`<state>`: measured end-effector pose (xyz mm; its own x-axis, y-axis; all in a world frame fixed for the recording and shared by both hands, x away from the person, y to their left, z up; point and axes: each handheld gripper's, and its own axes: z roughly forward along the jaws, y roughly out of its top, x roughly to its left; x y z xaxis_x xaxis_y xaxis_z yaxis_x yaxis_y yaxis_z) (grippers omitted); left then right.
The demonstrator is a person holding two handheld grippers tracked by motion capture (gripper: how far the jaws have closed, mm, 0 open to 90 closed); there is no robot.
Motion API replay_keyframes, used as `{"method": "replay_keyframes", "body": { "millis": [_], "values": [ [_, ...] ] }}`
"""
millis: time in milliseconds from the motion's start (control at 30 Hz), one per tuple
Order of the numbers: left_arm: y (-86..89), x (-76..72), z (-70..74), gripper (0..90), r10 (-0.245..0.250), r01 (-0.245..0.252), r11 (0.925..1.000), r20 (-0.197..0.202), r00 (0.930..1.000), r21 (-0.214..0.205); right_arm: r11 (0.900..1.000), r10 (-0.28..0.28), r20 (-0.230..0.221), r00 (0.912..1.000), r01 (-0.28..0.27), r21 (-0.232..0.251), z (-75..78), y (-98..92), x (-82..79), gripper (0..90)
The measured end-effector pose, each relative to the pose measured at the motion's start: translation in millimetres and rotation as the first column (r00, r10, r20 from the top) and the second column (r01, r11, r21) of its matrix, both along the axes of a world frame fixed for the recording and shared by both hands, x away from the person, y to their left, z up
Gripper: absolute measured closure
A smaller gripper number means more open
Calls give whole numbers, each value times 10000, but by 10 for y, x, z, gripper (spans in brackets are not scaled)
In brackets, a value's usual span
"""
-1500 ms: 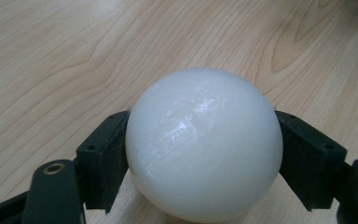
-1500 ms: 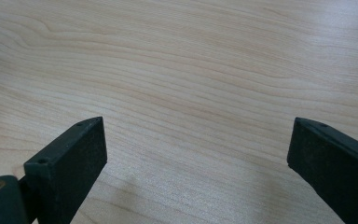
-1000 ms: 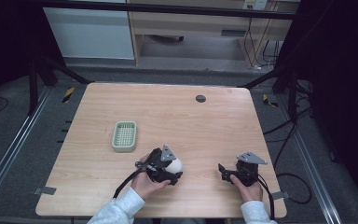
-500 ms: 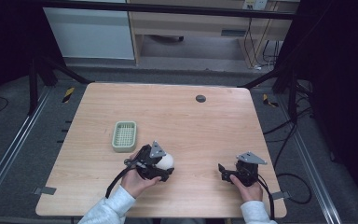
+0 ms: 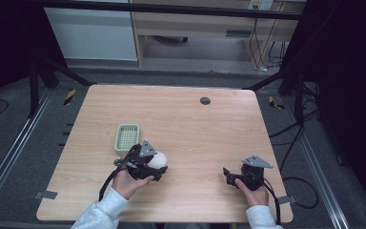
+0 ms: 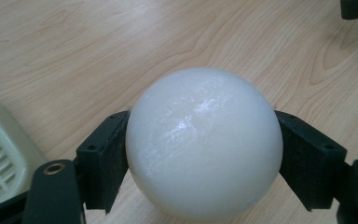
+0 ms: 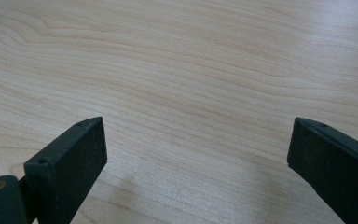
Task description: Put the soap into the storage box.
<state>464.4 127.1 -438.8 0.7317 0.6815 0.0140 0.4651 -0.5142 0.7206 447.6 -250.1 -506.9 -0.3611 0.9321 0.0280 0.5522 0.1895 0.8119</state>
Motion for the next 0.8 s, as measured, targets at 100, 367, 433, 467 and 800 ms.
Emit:
{"method": "replay_keyframes", "body": {
  "millis": [100,367,433,467,800],
  "values": [
    [51,11,14,238,82,-82,10000,64,9999,-24,10000,15,1,10000,-15,10,1,3,-2,50],
    [238,73,-7,238,564,-564,9984,46,9984,28,10000,64,90,9999,-64,-25,4,8,-2,51],
    [244,78,-8,238,589,-589,9983,33,9983,-24,10000,53,75,10000,-53,-20,4,11,-2,51],
    [250,84,-4,238,583,-583,9983,46,9983,-8,10000,61,14,10000,-61,54,8,15,-3,51],
    [315,150,90,238,743,-739,9971,235,9970,-186,9999,108,110,9999,-107,-111,0,13,10,51]
  ]
}}
